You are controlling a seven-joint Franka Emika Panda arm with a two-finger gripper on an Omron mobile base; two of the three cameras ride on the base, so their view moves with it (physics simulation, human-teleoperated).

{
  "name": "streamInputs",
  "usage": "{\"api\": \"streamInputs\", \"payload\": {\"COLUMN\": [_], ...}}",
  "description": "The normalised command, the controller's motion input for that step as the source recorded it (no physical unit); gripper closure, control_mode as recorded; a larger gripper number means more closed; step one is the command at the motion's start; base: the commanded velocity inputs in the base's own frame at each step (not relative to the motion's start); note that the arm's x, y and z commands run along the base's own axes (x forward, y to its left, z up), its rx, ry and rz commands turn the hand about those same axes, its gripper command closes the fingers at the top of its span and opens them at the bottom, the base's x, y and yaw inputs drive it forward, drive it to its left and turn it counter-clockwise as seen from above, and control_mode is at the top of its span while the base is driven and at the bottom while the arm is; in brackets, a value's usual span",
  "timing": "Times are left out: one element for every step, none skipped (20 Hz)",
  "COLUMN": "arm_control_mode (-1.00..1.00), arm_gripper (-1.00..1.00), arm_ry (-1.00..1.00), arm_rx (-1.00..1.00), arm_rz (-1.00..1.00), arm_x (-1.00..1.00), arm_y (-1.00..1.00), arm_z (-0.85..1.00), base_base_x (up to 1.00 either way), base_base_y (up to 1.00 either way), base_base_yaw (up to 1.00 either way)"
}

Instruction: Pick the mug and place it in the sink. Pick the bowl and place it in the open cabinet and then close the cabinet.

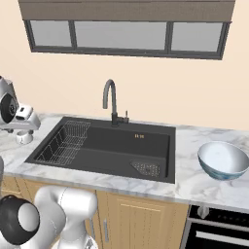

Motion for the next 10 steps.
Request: {"api": "streamInputs", "payload": {"arm_control_mode": [-1.00, -1.00, -1.00, -1.00, -1.00, -1.00, -1.00, -1.00, -1.00, -1.00], "arm_gripper": [-1.00, -1.00, -1.00, -1.00, -1.00, -1.00, -1.00, -1.00, -1.00, -1.00], "arm_ry": [0.05, 0.03, 0.07, 0.07, 0.04, 0.06, 0.07, 0.07, 0.06, 0.04], "arm_rx": [0.00, 0.00, 0.00, 0.00, 0.00, 0.00, 0.00, 0.00, 0.00, 0.00], "arm_rz": [0.00, 0.00, 0.00, 0.00, 0.00, 0.00, 0.00, 0.00, 0.00, 0.00], "arm_x": [0.31, 0.28, 0.36, 0.32, 0.27, 0.29, 0.27, 0.30, 0.26, 0.21], "arm_y": [0.32, 0.33, 0.29, 0.31, 0.26, 0.21, 0.22, 0.22, 0.26, 0.26], "arm_z": [-0.41, -0.38, -0.44, -0.38, -0.31, -0.31, -0.26, -0.26, -0.21, -0.18], "base_base_x": [0.00, 0.00, 0.00, 0.00, 0.00, 0.00, 0.00, 0.00, 0.00, 0.00], "base_base_y": [0.00, 0.00, 0.00, 0.00, 0.00, 0.00, 0.00, 0.00, 0.00, 0.00], "base_base_yaw": [0.00, 0.00, 0.00, 0.00, 0.00, 0.00, 0.00, 0.00, 0.00, 0.00]}}
